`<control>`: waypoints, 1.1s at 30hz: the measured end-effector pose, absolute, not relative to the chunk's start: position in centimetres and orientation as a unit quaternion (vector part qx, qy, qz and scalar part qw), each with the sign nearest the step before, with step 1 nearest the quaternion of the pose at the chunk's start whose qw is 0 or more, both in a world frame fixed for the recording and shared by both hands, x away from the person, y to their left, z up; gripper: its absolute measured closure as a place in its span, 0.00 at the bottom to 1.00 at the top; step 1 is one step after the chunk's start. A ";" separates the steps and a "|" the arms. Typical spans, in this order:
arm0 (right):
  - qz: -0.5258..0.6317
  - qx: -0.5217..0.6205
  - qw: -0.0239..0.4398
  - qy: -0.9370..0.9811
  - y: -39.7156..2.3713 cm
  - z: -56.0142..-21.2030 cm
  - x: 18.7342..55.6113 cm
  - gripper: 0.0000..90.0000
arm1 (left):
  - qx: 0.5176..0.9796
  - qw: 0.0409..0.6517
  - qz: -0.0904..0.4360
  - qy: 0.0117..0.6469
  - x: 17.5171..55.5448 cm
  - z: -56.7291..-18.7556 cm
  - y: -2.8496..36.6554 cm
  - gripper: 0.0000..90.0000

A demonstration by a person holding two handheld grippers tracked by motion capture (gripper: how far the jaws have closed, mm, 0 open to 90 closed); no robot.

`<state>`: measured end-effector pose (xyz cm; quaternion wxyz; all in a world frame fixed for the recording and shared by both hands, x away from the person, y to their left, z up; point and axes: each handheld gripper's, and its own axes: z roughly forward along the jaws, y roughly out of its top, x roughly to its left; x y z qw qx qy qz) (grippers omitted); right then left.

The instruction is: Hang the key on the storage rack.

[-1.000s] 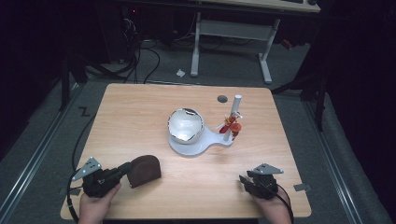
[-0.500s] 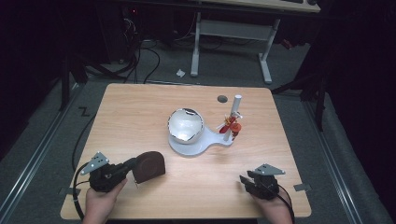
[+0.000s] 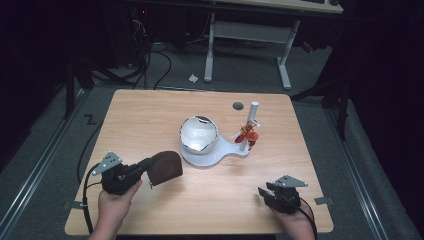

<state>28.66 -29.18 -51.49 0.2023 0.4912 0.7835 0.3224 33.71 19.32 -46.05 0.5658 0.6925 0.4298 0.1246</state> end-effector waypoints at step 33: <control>0.323 0.487 0.194 0.788 -29.2 -51.6 28.8 0.67 | 0.679 0.578 0.127 0.435 39.3 -43.1 14.3 0.94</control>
